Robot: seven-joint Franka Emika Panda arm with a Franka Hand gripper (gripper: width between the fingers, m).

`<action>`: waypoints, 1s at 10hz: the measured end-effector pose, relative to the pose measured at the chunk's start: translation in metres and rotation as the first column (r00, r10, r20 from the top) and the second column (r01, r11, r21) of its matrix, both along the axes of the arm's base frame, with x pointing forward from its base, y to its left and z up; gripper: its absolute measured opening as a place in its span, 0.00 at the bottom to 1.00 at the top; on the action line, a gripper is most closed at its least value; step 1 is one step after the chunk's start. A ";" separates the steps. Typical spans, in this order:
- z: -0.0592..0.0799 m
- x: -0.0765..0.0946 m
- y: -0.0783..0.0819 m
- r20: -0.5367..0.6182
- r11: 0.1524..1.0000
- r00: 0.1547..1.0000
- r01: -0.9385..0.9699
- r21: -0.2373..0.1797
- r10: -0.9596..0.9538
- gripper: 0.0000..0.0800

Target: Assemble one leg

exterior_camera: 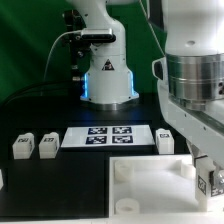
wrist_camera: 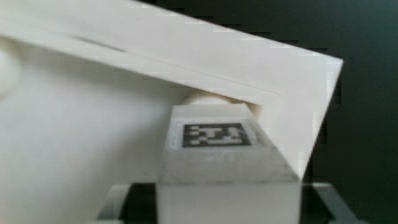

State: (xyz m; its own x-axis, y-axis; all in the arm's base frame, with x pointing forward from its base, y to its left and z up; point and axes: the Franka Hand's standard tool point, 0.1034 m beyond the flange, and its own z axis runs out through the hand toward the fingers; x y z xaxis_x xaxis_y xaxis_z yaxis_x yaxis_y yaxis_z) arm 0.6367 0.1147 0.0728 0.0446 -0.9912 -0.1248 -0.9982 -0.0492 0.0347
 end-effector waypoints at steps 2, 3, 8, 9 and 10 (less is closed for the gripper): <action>0.000 0.000 0.001 -0.017 0.977 0.977 0.213 -0.007 -0.213 0.37; 0.000 0.000 0.001 -0.027 0.952 0.951 0.307 -0.013 -0.307 0.37; -0.001 -0.001 0.004 -0.034 0.927 0.927 0.373 -0.024 -0.374 0.58; -0.001 -0.001 0.004 -0.034 0.927 0.927 0.373 -0.024 -0.374 0.73; -0.002 -0.002 0.004 -0.034 0.929 0.928 0.370 -0.024 -0.371 0.73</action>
Offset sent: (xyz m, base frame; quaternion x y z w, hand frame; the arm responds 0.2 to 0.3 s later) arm -0.0013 0.0044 -0.0030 -0.0261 0.0093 0.2809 0.9593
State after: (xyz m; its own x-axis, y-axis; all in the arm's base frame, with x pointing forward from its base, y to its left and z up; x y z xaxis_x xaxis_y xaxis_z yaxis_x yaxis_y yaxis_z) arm 0.6351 0.1184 0.0711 -0.3310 -0.9381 -0.1023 -0.9431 0.3251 0.0702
